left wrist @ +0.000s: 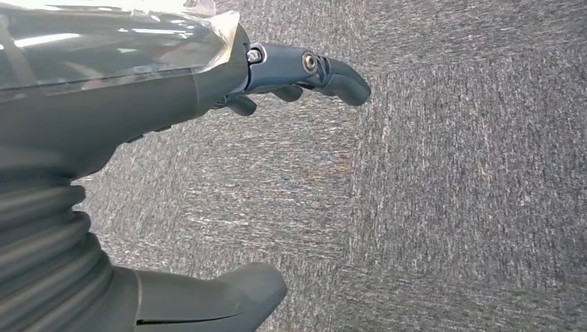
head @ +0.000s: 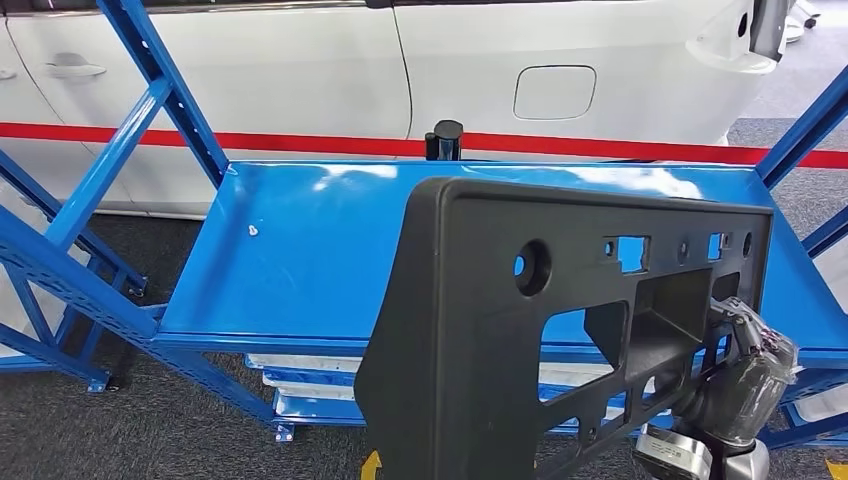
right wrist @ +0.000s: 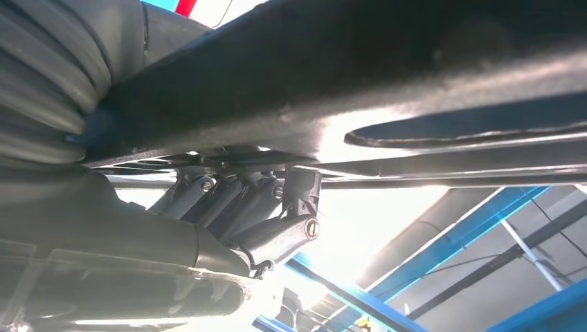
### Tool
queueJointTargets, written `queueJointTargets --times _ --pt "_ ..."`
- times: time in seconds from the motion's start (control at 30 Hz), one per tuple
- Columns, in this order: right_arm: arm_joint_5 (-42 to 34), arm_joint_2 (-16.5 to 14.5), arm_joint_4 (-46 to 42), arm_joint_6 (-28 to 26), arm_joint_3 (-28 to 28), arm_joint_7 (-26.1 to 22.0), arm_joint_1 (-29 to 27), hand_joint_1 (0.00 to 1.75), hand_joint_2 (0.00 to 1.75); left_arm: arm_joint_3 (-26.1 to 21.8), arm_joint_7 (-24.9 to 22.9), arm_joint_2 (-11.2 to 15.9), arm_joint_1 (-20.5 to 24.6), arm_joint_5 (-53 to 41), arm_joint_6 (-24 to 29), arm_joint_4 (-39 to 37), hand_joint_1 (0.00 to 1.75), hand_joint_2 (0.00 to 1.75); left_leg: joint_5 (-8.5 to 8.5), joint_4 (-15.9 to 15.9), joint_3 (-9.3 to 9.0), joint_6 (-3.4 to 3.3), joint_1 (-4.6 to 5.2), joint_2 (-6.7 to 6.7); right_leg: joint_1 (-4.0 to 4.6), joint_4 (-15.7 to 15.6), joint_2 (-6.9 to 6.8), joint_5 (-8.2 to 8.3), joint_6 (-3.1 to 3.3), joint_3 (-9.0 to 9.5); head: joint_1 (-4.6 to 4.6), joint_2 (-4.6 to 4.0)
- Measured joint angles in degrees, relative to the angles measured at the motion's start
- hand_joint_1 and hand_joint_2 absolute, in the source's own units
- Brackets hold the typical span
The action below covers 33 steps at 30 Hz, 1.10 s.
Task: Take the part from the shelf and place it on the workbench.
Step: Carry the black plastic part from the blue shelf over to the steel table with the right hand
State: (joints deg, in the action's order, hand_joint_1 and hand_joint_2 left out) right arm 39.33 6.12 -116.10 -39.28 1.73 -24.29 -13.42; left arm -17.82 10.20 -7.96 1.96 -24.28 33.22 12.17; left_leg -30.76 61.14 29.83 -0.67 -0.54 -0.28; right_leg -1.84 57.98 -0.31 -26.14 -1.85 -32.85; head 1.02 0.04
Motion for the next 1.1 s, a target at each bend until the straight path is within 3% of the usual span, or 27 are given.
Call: queueJointTargets --times 0.07,0.17,0.23,0.3,0.33,0.37,0.4,0.47,0.5,0.53,0.6,0.67,0.7,0.73,0.8,0.87,0.93,1.0,1.03,1.1 --pt "0.0 0.0 0.0 0.0 0.0 -0.1 0.2 1.66 1.75 0.0 0.0 0.0 0.1 0.1 0.0 0.0 0.0 1.75 0.51 -3.9 -2.19 -0.43 0.35 -0.03 0.15 0.0 -0.05 0.55 -0.78 -0.17 -0.03 0.0" --pt "-0.2 -0.1 0.1 0.0 -0.1 -0.3 0.3 1.66 1.75 -0.3 0.1 0.0 0.1 0.4 -0.1 0.0 0.0 1.75 1.64 -4.5 -1.35 -1.65 0.62 0.13 0.1 0.2 -0.09 0.82 -1.98 -0.75 -0.05 0.0" --pt "-0.3 -0.1 0.2 0.0 -0.3 -0.4 0.3 1.66 1.75 -0.6 0.2 0.0 0.2 0.5 -0.2 0.0 0.0 1.75 2.92 -5.1 -0.23 -2.79 0.54 0.39 0.15 3.5 -0.02 -2.13 -1.76 -2.38 -0.15 0.0" --pt "-0.3 -0.1 0.3 0.0 -0.4 -0.4 0.3 1.66 1.75 -0.7 0.2 0.0 0.2 0.5 -0.2 0.0 0.0 1.75 3.94 -5.0 1.09 -3.34 0.84 0.53 0.18 10.4 0.07 -6.74 -1.23 -4.55 -0.22 0.0" --pt "-0.3 -0.1 0.4 0.0 -0.4 -0.4 0.3 1.66 1.75 -0.8 0.2 -0.1 0.2 0.5 -0.2 0.0 0.0 1.75 4.45 -5.0 1.67 -3.4 0.98 0.57 0.19 13.6 0.08 -8.17 -1.3 -5.16 -0.21 0.0" --pt "-0.5 -0.1 0.5 0.0 -0.4 -0.4 0.3 1.66 1.75 -0.9 0.2 -0.1 0.2 0.5 -0.2 0.0 0.0 1.75 4.93 -4.9 2.25 -3.43 1.1 0.61 0.2 15.3 0.08 -8.58 -1.62 -5.02 -0.2 0.0" --pt "-0.6 -0.1 0.6 0.0 -0.5 -0.5 0.3 1.66 1.75 -0.9 0.2 -0.1 0.2 0.6 -0.2 0.0 0.0 1.75 5.4 -4.9 2.78 -3.39 1.17 0.62 0.2 14.8 0.08 -7.97 -2.08 -3.85 -0.2 0.0" --pt "-1.0 -0.1 0.8 0.0 -0.5 -0.6 0.3 1.66 1.75 -1.0 0.2 -0.1 0.2 0.7 -0.2 -0.1 0.0 1.75 6.21 -4.7 3.72 -3.18 1.23 0.56 0.2 8.5 0.08 -5.57 -2.86 0.97 -0.2 0.0" --pt "-1.1 -0.1 0.8 0.0 -0.5 -0.6 0.3 1.66 1.75 -1.1 0.2 -0.1 0.2 0.8 -0.2 -0.1 0.0 1.75 6.5 -4.5 4.04 -3.04 1.24 0.51 0.21 4.6 0.08 -4.74 -2.95 3.54 -0.21 0.0" --pt "-1.1 -0.1 0.8 0.0 -0.5 -0.6 0.4 1.66 1.75 -1.1 0.3 -0.2 0.2 0.9 -0.1 -0.1 0.0 1.75 6.73 -4.4 4.35 -2.85 1.33 0.46 0.35 1.1 0.1 -4.53 -2.77 5.83 -0.21 0.0" --pt "-1.2 -0.2 0.8 0.0 -0.7 -0.8 0.4 1.66 1.75 -1.3 0.4 -0.2 0.2 1.1 -0.1 -0.1 0.0 1.75 7.35 -4.2 4.75 -2.35 1.5 0.43 0.77 -2.1 0.19 -4.75 -2.1 7.58 -0.16 0.0" --pt "-1.4 -0.2 0.9 0.0 -0.9 -0.9 0.3 1.66 1.75 -1.4 0.5 -0.2 0.2 1.1 -0.1 -0.1 0.0 1.75 8.09 -4.1 4.96 -1.83 1.54 0.4 1.08 -2.6 0.24 -4.54 -1.39 7.2 -0.1 0.0" --pt "-1.6 -0.2 0.9 0.0 -0.9 -1.0 0.3 1.66 1.75 -1.4 0.5 -0.1 0.1 1.1 -0.1 -0.1 0.0 1.75 8.0 -3.9 5.17 -1.55 1.43 0.31 0.83 -2.6 0.16 -4.2 -0.91 6.76 -0.11 0.0" --pt "-1.8 -0.2 1.0 0.0 -1.0 -1.1 0.2 1.66 1.75 -1.4 0.5 0.0 0.1 1.1 -0.1 -0.2 0.0 1.75 6.98 -3.2 5.58 -1.21 1.3 0.22 0.58 -2.6 0.07 -3.74 -0.28 6.33 -0.08 0.0" --pt "-2.2 -0.3 1.1 0.0 -1.2 -1.3 0.0 1.66 1.75 -1.5 0.5 0.1 0.1 1.1 -0.1 -0.3 0.0 1.75 2.35 0.8 7.04 -0.46 0.93 0.09 0.09 -2.6 -0.18 -2.63 0.89 5.18 -0.03 0.01" --pt "-2.6 -0.4 1.1 0.0 -1.4 -1.5 -0.2 1.66 1.75 -1.5 0.5 0.2 0.1 1.2 -0.1 -0.4 0.0 1.75 -2.51 6.6 8.61 0.14 0.58 0.1 0.15 -2.6 -0.28 -1.7 1.26 4.17 0.0 0.01" --pt "-2.9 -0.6 1.2 0.0 -1.5 -1.7 -0.4 1.66 1.75 -1.6 0.5 0.2 0.1 1.2 -0.1 -0.4 0.0 1.75 -4.02 11.3 9.14 0.64 0.17 0.11 0.14 -2.4 -0.3 -0.71 1.05 3.01 0.0 0.0" --pt "-3.1 -0.7 1.4 0.0 -1.6 -1.8 -0.5 1.66 1.75 -1.6 0.5 0.3 0.1 1.2 -0.1 -0.4 0.0 1.75 -1.89 10.9 6.9 1.07 -0.36 0.13 -0.08 -1.8 -0.3 0.24 0.55 1.36 0.01 0.0" --pt "-3.2 -0.8 1.4 0.0 -1.6 -1.8 -0.5 1.66 1.75 -1.6 0.5 0.3 0.1 1.2 -0.1 -0.4 0.0 1.75 -0.28 7.9 4.44 1.25 -0.63 0.13 -0.24 -1.4 -0.3 0.6 0.24 0.55 0.02 0.0" --pt "-3.3 -0.8 1.5 0.0 -1.7 -1.8 -0.6 1.66 1.75 -1.6 0.7 0.3 0.2 1.2 -0.1 -0.4 0.0 1.75 0.5 0.4 -0.79 1.51 -0.81 -0.05 -0.32 -0.5 -0.3 1.18 -0.53 -0.79 0.0 0.0"
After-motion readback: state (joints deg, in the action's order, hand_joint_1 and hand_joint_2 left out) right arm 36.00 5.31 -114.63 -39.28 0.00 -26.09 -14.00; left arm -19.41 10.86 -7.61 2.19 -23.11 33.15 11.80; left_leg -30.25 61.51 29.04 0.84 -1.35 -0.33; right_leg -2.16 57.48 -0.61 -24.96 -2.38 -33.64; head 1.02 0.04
